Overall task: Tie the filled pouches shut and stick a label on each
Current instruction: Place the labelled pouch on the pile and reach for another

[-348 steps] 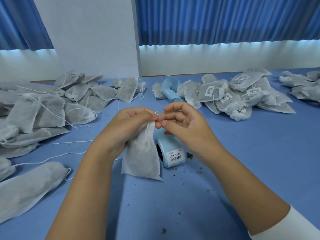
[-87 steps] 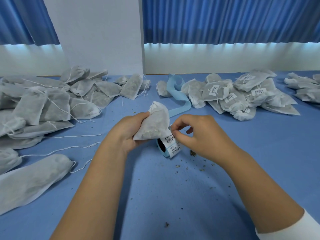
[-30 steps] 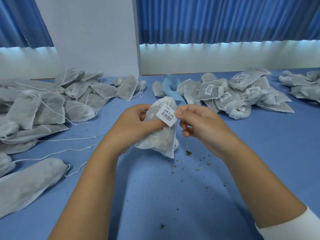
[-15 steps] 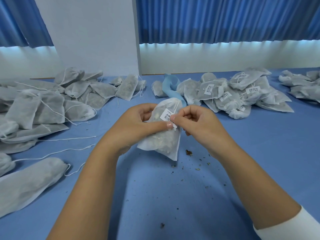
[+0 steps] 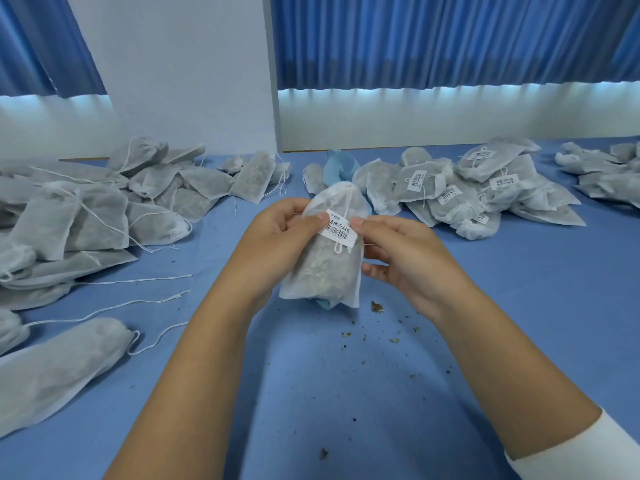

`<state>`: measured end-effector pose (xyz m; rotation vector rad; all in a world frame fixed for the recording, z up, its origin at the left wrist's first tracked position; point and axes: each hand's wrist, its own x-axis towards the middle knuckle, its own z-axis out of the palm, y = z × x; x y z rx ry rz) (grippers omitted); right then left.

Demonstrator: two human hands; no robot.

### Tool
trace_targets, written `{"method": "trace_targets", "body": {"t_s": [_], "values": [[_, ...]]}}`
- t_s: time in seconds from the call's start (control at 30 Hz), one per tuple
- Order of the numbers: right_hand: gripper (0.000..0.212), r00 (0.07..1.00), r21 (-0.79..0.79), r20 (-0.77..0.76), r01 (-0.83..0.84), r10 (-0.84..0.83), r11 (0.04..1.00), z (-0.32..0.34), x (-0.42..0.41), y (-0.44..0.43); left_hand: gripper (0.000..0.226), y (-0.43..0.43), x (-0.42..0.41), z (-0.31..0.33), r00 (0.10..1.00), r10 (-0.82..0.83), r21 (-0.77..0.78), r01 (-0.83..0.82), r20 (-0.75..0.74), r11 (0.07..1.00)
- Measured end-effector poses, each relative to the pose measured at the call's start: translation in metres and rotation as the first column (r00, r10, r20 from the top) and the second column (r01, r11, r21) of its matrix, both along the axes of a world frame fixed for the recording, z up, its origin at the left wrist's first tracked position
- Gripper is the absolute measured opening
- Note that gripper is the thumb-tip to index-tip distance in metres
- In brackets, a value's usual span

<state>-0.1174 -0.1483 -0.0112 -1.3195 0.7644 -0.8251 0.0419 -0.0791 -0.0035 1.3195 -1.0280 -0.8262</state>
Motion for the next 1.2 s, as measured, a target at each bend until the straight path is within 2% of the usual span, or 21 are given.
{"method": "trace_targets", "body": {"t_s": [0.2, 0.37, 0.5, 0.6, 0.77, 0.9, 1.0, 1.03, 1.1, 1.17, 1.2], "values": [[0.016, 0.999, -0.104, 0.053, 0.008, -0.003, 0.995, 0.0, 0.002, 0.001, 0.022, -0.001, -0.005, -0.001, 0.994, 0.096, 0.031, -0.098, 0.051, 0.995], [0.025, 0.996, -0.108, 0.045, -0.07, 0.075, 0.992, 0.0, 0.003, 0.005, 0.03, -0.004, -0.01, -0.001, 0.986, 0.157, -0.012, -0.157, 0.061, 0.988], [0.026, 0.996, -0.087, 0.083, -0.027, 0.034, 0.996, 0.0, 0.003, 0.005, 0.028, -0.005, -0.013, -0.002, 0.986, 0.153, 0.005, -0.154, 0.07, 0.988], [0.032, 0.998, -0.072, 0.058, -0.017, 0.021, 0.997, -0.001, 0.005, 0.004, 0.029, -0.007, -0.012, -0.004, 0.976, 0.209, 0.022, -0.21, 0.056, 0.977], [0.05, 0.989, -0.271, -0.076, -0.142, 0.126, 0.952, -0.002, 0.001, 0.005, 0.047, -0.012, -0.004, -0.007, 0.922, 0.38, 0.037, -0.384, 0.075, 0.923], [0.014, 0.979, -0.344, -0.135, -0.191, 0.153, 0.919, -0.002, 0.0, 0.005, 0.049, -0.011, -0.001, -0.01, 0.925, 0.366, 0.067, -0.374, 0.104, 0.925], [0.016, 0.972, -0.359, -0.202, -0.188, 0.121, 0.914, -0.001, -0.004, 0.002, 0.032, -0.011, 0.0, -0.009, 0.927, 0.374, 0.076, -0.375, 0.023, 0.924], [0.02, 0.988, -0.368, -0.141, -0.108, 0.06, 0.923, 0.0, -0.005, -0.001, 0.033, -0.011, 0.0, -0.009, 0.92, 0.389, 0.076, -0.385, -0.046, 0.92], [0.03, 0.991, -0.313, 0.112, 0.1, -0.068, 0.944, 0.003, -0.009, -0.009, 0.027, -0.011, -0.001, -0.006, 0.897, 0.408, 0.06, -0.404, -0.169, 0.913], [0.044, 0.947, -0.206, 0.318, 0.127, -0.057, 0.97, 0.008, -0.015, -0.015, 0.018, -0.009, -0.001, -0.004, 0.886, 0.412, 0.041, -0.414, -0.212, 0.91], [0.05, 0.94, -0.191, 0.337, 0.118, -0.048, 0.975, 0.008, -0.017, -0.018, 0.016, -0.009, -0.001, -0.003, 0.884, 0.409, 0.036, -0.412, -0.226, 0.91]]}}
